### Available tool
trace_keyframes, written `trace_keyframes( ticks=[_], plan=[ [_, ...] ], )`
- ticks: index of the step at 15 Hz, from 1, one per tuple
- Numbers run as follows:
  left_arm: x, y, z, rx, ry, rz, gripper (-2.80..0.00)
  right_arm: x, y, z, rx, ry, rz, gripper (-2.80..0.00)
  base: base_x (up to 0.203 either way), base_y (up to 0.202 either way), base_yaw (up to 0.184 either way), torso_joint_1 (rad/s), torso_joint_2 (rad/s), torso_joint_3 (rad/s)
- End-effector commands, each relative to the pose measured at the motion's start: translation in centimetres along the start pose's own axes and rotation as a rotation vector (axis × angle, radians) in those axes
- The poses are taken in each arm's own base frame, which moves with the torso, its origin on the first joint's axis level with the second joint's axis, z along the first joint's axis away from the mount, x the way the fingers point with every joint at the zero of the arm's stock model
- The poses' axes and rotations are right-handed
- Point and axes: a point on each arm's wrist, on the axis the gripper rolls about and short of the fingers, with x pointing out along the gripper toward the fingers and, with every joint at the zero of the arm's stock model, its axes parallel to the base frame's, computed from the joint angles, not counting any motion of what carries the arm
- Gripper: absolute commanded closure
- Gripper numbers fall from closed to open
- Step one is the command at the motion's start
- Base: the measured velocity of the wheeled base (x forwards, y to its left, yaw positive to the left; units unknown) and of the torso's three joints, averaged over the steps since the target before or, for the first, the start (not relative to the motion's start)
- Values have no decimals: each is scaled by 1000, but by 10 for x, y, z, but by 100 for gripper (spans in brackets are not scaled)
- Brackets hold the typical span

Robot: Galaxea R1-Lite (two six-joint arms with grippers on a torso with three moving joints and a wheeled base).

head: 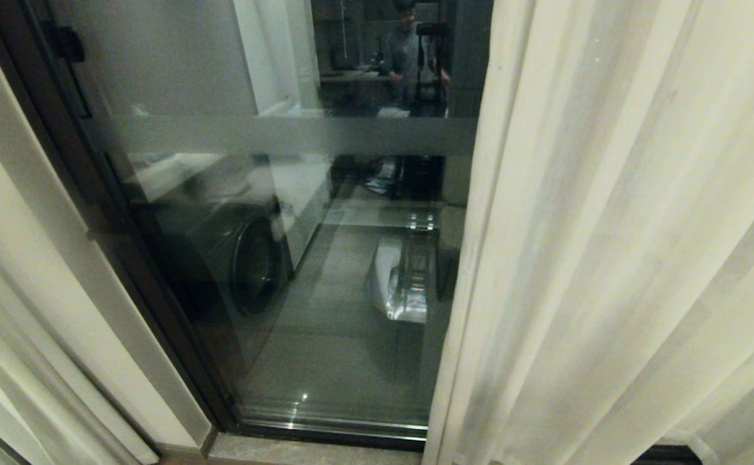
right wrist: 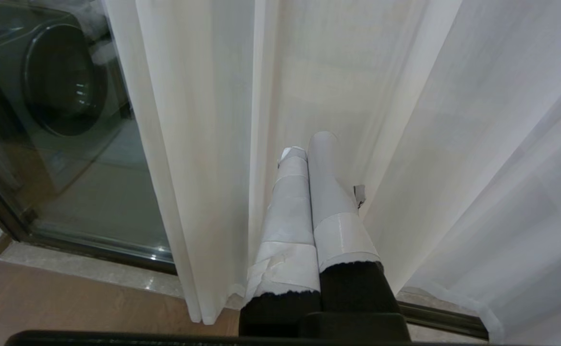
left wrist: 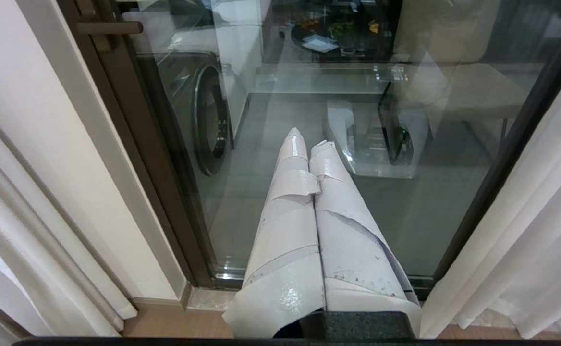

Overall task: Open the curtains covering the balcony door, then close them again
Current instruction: Pull the inner curtains open on both sides

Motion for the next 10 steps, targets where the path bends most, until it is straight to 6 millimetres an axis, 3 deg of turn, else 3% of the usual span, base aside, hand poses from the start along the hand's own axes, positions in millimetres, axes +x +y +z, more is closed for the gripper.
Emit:
trace_keyframes(
  ticks=[1,10],
  plan=[
    [0,0,0,0,-1,0,0,0,0,0,-2,1,3,0,0,0,0,0,0,0],
    [0,0,0,0,-1,0,0,0,0,0,-2,1,1,0,0,0,0,0,0,0]
  ],
)
